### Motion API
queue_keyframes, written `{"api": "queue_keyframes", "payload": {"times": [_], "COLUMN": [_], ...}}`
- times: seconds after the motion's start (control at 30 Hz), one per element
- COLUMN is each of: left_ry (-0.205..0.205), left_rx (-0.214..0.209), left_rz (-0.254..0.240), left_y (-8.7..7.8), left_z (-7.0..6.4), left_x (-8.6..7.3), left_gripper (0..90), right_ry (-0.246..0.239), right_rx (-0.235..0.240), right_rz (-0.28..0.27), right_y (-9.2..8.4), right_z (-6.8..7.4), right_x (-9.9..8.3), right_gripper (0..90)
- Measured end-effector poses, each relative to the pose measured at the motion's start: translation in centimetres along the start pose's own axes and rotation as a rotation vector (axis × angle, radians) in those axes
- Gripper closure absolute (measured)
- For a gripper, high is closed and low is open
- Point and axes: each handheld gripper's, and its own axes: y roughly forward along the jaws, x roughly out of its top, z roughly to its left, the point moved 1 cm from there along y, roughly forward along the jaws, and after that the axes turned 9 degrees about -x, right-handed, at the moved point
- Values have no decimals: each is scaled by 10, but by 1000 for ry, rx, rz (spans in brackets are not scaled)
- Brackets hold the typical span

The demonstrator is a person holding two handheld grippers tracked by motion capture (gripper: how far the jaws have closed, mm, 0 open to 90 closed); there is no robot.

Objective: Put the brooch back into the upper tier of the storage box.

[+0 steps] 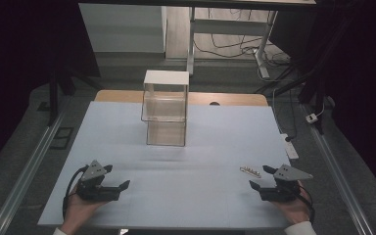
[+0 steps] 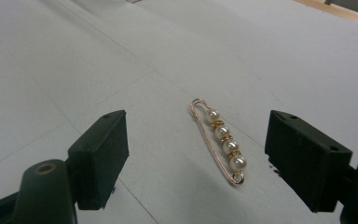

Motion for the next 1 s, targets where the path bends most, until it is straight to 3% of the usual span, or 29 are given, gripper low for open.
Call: {"api": "queue_keyframes", "payload": {"times": [0.67, 1.0], "left_ry": [-1, -5], "left_rx": [-4, -5], "left_rz": [7, 10], "left_y": [1, 1], "left_z": [1, 2], "left_x": [3, 3], "left_gripper": [134, 135], "right_ry": [10, -6], "right_rx": [-6, -8], "right_rz": [-6, 38], "right_y": [0, 6], "right_z": [-5, -10], "right_x": [24, 39], "right_gripper": [241, 248]}}
